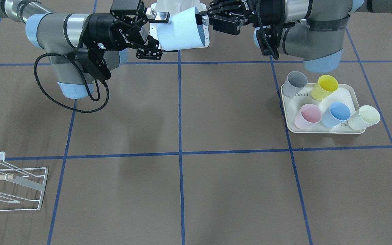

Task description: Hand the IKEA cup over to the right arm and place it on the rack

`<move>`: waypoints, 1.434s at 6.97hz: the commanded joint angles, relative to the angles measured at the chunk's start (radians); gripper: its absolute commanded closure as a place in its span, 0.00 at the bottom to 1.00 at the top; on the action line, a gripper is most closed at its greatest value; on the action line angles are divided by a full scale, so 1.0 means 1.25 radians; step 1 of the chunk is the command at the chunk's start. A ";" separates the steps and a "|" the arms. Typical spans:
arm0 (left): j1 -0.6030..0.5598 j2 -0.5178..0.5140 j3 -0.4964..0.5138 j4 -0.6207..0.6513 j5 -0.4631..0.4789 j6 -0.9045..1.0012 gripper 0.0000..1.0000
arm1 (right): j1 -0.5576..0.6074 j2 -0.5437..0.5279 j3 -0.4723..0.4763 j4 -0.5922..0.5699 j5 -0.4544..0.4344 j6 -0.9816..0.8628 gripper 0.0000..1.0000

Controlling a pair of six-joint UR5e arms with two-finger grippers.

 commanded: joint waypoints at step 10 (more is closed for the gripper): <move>-0.070 0.119 -0.018 -0.004 -0.049 0.264 0.00 | 0.070 -0.091 0.011 0.054 0.031 -0.007 0.87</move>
